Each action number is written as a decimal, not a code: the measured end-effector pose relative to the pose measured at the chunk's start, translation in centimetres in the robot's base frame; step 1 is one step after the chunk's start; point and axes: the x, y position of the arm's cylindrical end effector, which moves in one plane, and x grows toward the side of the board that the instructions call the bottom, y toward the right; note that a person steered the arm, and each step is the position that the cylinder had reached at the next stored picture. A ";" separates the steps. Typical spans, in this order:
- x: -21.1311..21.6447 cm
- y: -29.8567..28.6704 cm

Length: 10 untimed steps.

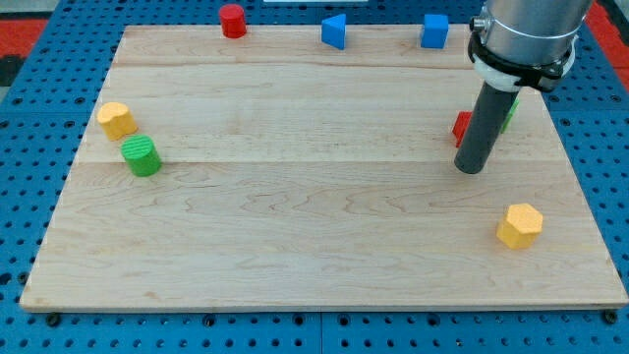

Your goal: Move the red star and green circle diagonal to each other

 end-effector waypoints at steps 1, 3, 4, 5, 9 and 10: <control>0.0 2.4; -5.5 6.2; -5.6 0.3; 2.0 -11.4; 1.0 -20.4; 6.6 -20.8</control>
